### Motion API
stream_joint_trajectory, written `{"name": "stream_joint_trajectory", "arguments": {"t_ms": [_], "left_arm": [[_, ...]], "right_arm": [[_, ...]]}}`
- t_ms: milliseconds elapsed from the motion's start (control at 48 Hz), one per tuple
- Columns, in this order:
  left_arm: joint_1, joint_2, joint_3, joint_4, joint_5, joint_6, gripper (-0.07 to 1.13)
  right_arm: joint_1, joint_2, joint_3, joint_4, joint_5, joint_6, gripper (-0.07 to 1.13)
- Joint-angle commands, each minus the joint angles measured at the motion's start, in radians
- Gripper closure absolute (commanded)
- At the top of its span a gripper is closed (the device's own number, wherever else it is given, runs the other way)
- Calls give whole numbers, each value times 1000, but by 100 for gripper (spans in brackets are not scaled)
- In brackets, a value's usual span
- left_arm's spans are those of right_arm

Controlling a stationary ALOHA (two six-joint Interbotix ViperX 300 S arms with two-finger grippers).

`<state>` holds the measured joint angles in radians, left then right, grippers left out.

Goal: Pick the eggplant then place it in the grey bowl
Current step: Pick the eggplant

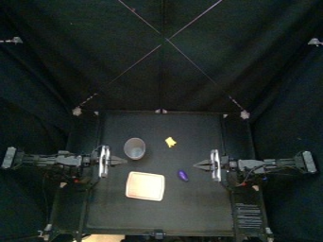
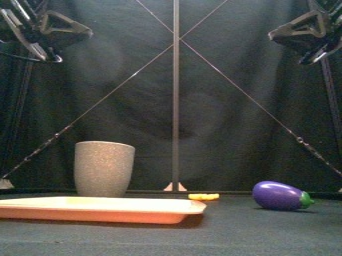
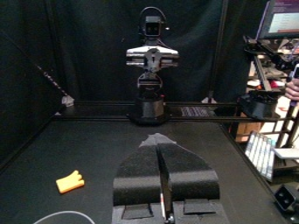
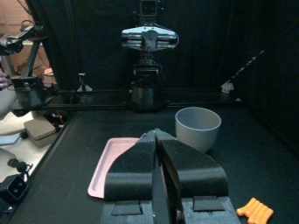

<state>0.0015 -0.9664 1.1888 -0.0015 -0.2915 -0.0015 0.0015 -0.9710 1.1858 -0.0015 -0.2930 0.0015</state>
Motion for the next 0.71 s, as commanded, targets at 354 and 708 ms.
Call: {"name": "stream_joint_trajectory", "arguments": {"t_ms": [354, 708], "left_arm": [[5, 6, -5, 0, -29, 3, 108], [3, 6, 5, -2, -29, 3, 108]], "right_arm": [[34, 183, 11, 267, 149, 227, 101], [74, 370, -11, 273, 227, 388, 48]]}}
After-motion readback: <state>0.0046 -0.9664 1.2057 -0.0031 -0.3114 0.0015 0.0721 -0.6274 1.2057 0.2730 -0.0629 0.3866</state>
